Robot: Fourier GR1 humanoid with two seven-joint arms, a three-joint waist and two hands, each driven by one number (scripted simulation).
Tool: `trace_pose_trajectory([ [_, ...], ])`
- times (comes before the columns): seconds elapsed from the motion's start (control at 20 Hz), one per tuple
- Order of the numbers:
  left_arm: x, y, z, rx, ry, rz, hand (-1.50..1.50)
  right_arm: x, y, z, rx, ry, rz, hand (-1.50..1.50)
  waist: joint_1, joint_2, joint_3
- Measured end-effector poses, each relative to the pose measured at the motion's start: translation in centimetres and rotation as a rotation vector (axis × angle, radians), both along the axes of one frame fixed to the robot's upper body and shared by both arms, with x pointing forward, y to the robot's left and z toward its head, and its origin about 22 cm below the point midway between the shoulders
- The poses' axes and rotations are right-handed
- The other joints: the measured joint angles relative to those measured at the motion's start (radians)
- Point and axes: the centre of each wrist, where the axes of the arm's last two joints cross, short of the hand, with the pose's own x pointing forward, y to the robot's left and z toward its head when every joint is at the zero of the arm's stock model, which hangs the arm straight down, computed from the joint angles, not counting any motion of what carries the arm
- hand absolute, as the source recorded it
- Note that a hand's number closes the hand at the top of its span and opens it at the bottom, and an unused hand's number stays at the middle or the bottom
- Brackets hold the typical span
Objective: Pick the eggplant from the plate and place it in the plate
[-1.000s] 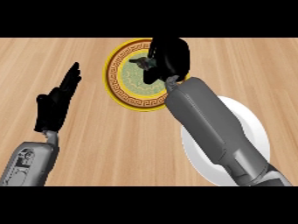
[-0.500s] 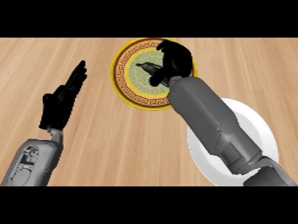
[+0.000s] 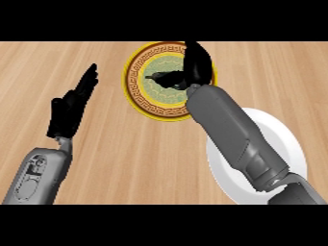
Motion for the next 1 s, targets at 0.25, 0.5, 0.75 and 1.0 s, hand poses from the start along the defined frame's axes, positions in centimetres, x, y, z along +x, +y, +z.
trace_pose_trajectory([
  [0.25, 0.1, 0.8, -0.2, 0.001, 0.011, 0.039, 0.00, 0.0, -0.6, 0.3, 0.165, -0.105, -0.090, -1.50, -0.037, -0.011, 0.000],
  [0.5, -0.7, 2.4, -0.8, 0.000, 0.019, 0.076, 0.00, -0.7, -2.7, -0.8, 0.271, -0.166, -0.182, -1.50, -0.076, -0.023, -0.001],
  [0.75, -1.9, 3.1, -0.9, 0.001, 0.030, 0.105, 0.00, -2.2, -7.4, -1.6, 0.309, -0.182, -0.213, -1.50, -0.098, -0.030, -0.001],
  [1.0, -2.1, 3.2, -1.3, -0.004, 0.025, 0.113, 0.00, -4.7, -12.0, -1.8, 0.323, -0.179, -0.197, -1.50, -0.103, -0.030, -0.001],
])
